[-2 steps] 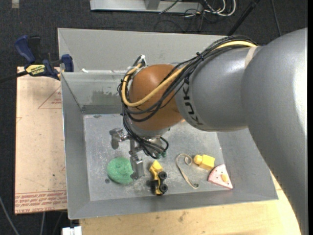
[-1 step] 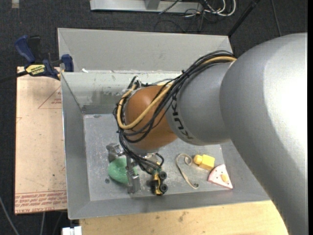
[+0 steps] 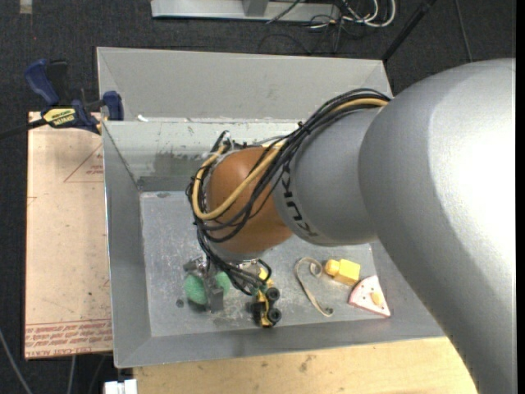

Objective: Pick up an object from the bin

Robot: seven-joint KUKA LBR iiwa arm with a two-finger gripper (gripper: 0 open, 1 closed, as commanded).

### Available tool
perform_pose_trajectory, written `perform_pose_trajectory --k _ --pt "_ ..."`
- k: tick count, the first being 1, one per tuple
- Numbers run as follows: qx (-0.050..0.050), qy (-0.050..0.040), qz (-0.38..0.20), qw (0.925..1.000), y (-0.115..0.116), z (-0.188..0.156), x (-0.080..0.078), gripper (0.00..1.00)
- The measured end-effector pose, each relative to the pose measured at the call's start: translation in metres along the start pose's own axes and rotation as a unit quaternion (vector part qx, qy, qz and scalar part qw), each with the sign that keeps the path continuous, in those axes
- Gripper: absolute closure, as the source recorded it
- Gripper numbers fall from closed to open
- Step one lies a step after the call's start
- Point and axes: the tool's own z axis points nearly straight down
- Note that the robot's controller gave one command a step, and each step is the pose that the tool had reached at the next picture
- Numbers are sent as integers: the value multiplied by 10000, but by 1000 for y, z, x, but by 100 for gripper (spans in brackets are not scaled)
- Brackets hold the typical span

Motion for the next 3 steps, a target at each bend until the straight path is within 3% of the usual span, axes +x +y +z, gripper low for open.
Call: perform_pose_trajectory --k 3 --pt "5 5 21 10000 0 -17 -1 100"
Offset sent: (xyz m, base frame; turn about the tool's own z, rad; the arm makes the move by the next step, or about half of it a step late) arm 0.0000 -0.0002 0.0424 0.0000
